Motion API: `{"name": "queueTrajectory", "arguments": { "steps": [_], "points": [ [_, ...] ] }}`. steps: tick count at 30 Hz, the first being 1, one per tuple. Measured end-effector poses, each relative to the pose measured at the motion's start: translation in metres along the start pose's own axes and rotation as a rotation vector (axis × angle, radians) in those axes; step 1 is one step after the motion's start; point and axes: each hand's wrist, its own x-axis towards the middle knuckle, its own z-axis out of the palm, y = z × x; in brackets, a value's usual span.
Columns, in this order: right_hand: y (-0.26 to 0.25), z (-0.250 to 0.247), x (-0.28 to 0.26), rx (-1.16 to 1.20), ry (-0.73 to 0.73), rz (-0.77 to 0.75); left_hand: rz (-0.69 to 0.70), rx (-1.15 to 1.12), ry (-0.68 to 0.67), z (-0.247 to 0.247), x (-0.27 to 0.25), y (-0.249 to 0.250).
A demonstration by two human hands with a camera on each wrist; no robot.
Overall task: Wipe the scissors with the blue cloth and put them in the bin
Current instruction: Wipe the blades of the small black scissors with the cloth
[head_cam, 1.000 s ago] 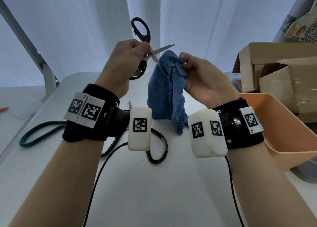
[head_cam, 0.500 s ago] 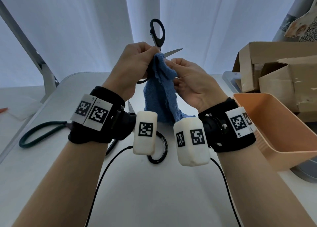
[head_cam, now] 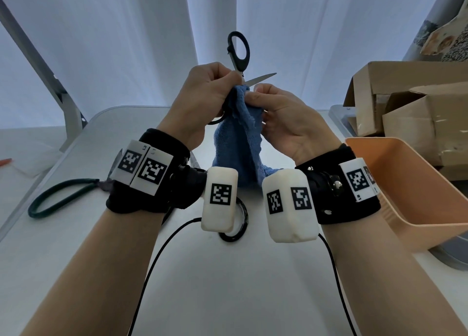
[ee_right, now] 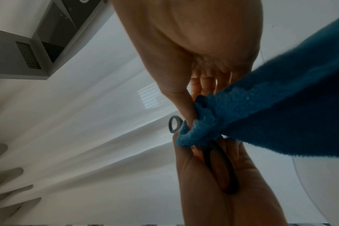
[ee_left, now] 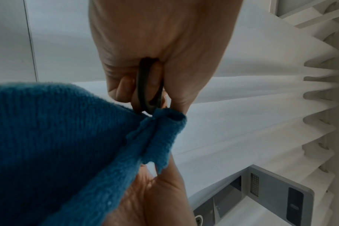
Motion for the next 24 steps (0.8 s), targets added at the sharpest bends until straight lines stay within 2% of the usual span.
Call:
{"name": "queueTrajectory", "arguments": {
  "steps": [9, 14, 17, 21, 24],
  "points": [
    [-0.001, 0.009, 0.0, 0.077, 0.036, -0.078, 0.0, -0.07, -0.028, -0.003, -0.001, 0.002],
    [-0.003, 0.003, 0.0, 0.084, -0.095, -0.041, 0.043, -0.089, 0.049, -0.01, 0.002, 0.005],
    [-0.001, 0.002, -0.001, 0.051, -0.117, -0.018, 0.039, -0.091, 0.088, -0.016, 0.003, 0.004],
    [-0.002, 0.003, 0.0, 0.076, -0.042, -0.035, -0.001, -0.072, -0.039, -0.009, 0.0, 0.003],
    [-0.003, 0.001, 0.002, 0.094, -0.004, -0.051, -0.003, -0.037, -0.057, -0.005, -0.001, 0.006]
  ]
}}
